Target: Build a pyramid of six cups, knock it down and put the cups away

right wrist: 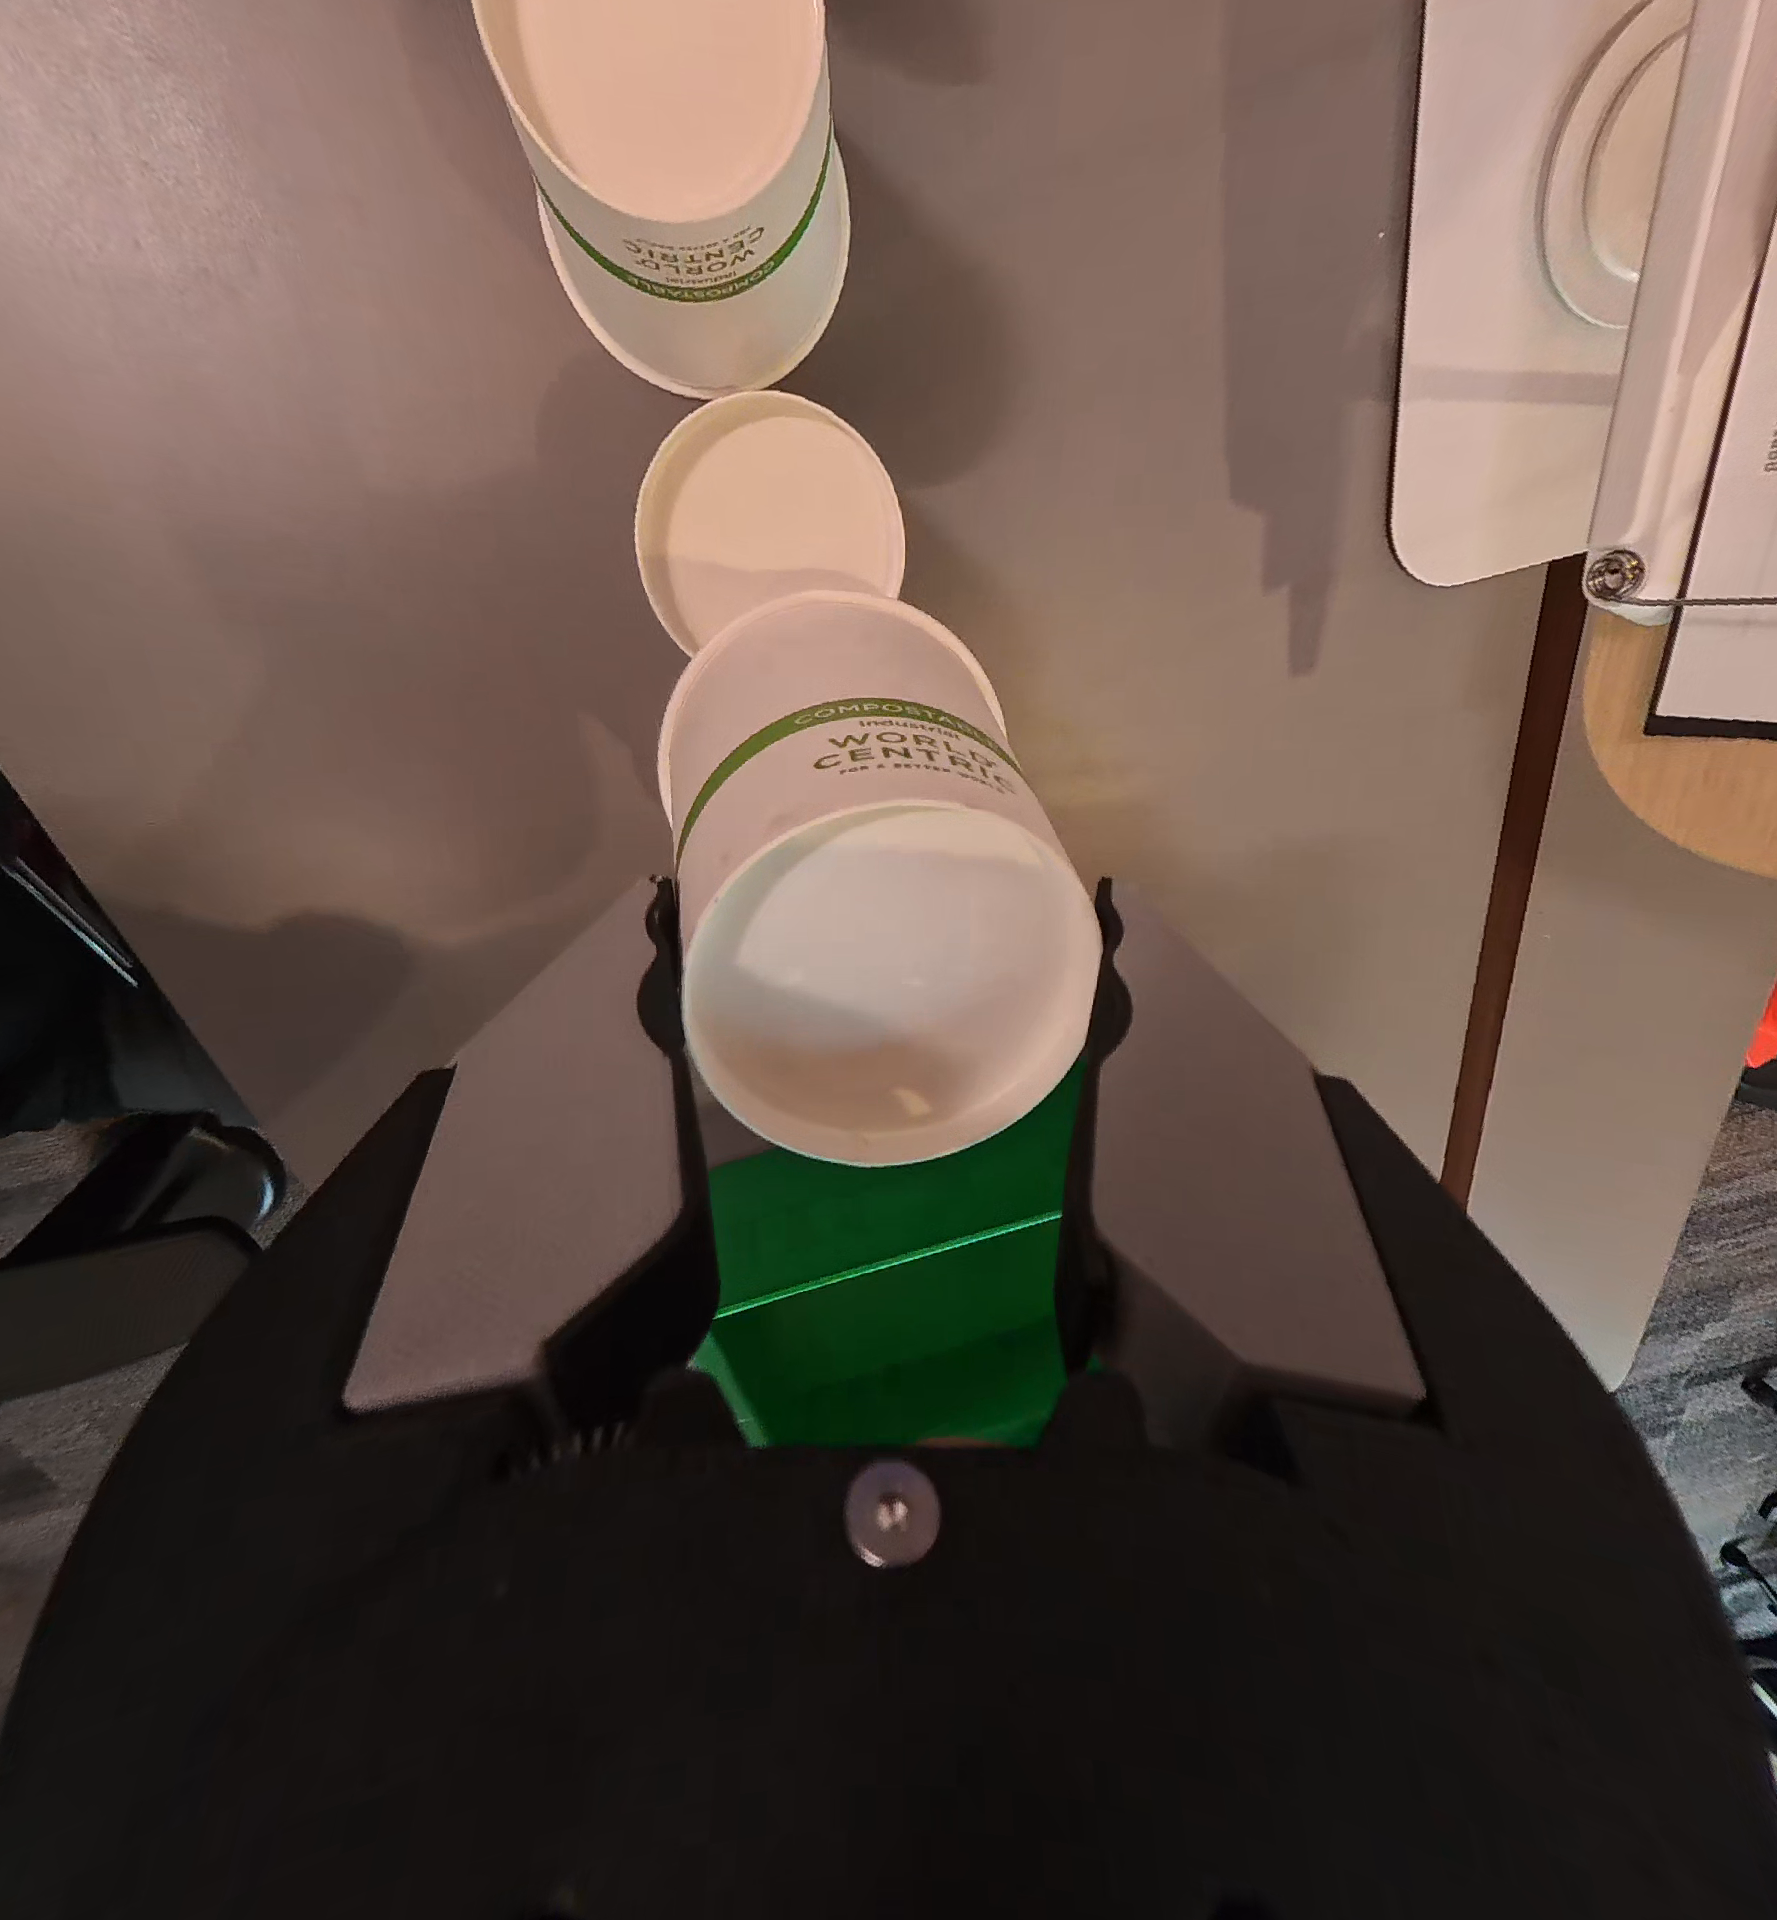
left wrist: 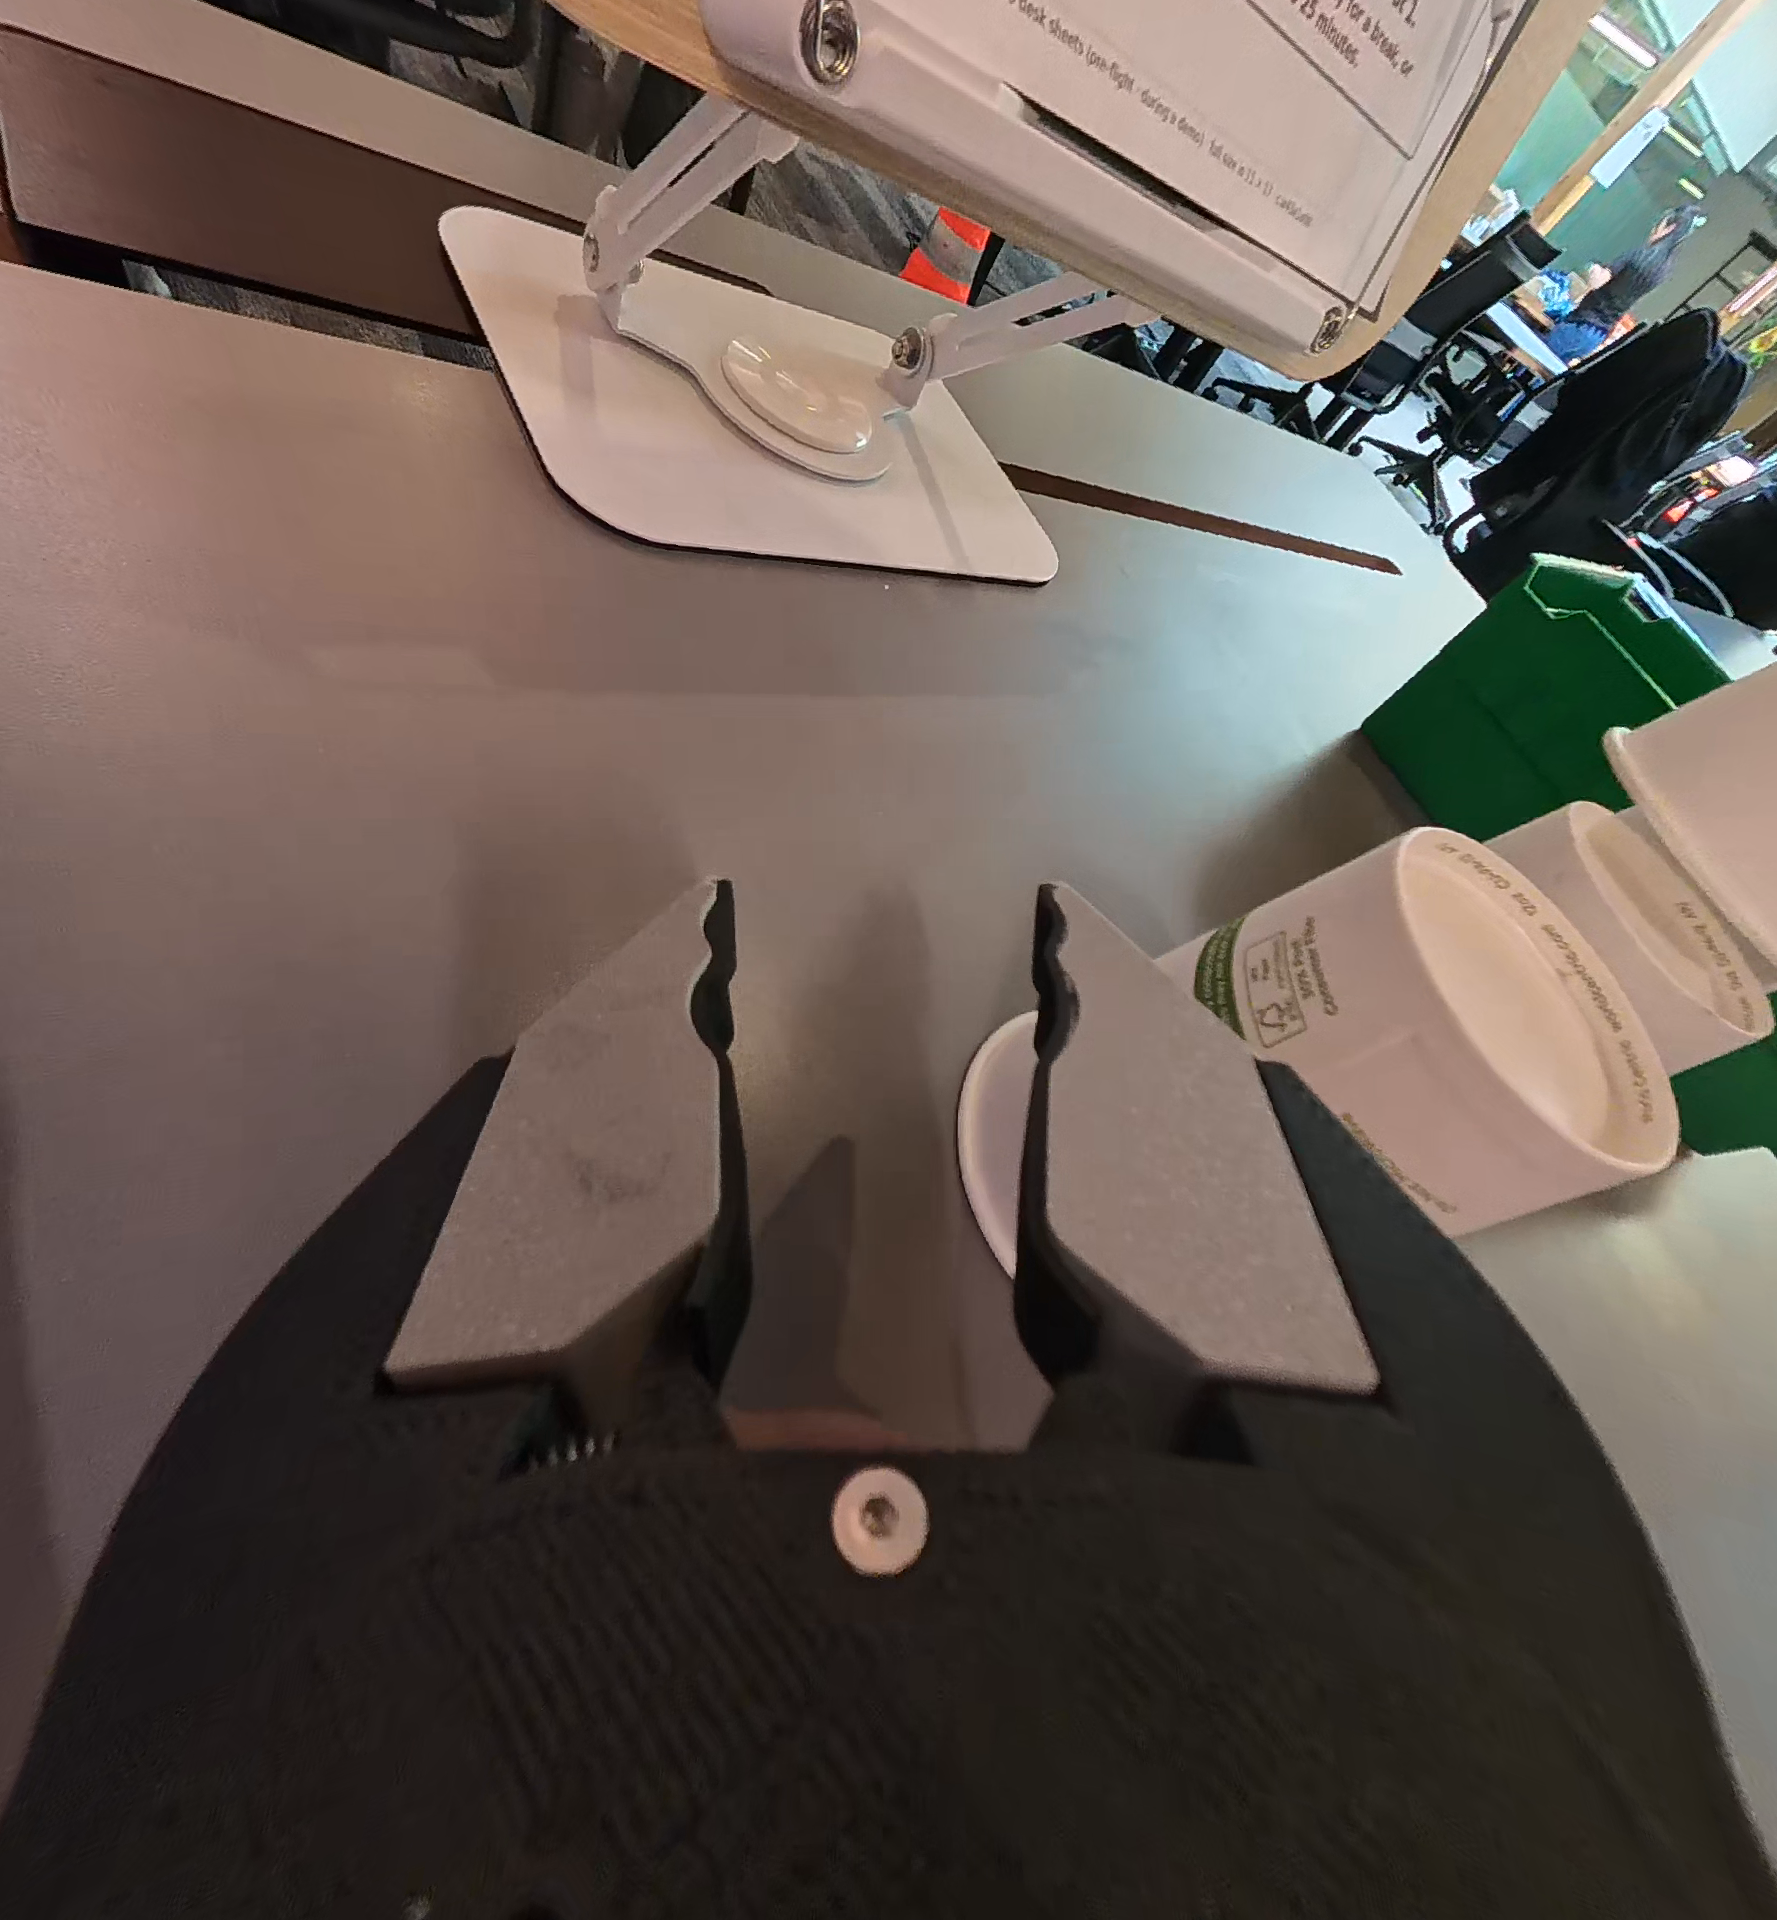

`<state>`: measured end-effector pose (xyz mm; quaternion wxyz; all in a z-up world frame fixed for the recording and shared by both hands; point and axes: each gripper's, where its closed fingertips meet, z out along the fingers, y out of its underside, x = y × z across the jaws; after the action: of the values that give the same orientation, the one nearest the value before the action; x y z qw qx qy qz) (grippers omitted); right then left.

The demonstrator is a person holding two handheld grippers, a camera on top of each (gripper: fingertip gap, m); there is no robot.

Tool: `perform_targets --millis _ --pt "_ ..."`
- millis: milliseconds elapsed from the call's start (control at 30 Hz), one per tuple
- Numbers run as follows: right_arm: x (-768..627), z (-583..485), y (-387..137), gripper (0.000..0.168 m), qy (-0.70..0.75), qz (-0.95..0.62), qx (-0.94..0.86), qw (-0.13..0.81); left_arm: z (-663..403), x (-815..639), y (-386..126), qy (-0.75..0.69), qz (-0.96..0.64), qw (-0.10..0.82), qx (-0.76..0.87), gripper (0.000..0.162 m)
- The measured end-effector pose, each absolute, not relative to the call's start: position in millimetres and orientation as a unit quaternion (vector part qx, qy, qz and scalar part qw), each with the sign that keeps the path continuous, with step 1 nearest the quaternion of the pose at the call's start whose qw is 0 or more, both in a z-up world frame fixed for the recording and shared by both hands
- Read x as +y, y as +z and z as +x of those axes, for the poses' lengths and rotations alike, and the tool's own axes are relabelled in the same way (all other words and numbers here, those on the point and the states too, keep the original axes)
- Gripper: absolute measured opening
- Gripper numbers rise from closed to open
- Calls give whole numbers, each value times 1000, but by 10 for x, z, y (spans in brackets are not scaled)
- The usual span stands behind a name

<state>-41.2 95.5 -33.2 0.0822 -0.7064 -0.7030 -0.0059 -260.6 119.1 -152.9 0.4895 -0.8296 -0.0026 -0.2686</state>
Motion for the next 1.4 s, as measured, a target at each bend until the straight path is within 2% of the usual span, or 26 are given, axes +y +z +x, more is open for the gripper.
perform_targets --millis 800,1000,1233,1400 --pt "956 -487 -339 77 11 -706 -703 82 -2600 1189 -1533 -272 -830 486 -2 55" --pt "936 -548 -207 73 32 -704 -701 110 -2606 1191 -1534 -273 -830 487 -4 55" --pt "965 -556 -67 78 30 -702 -697 144 -2607 1189 -1535 -272 -830 487 -4 55" --pt "971 -582 261 81 40 -693 -691 202 -2604 1190 -1544 -272 -831 486 -3 56"
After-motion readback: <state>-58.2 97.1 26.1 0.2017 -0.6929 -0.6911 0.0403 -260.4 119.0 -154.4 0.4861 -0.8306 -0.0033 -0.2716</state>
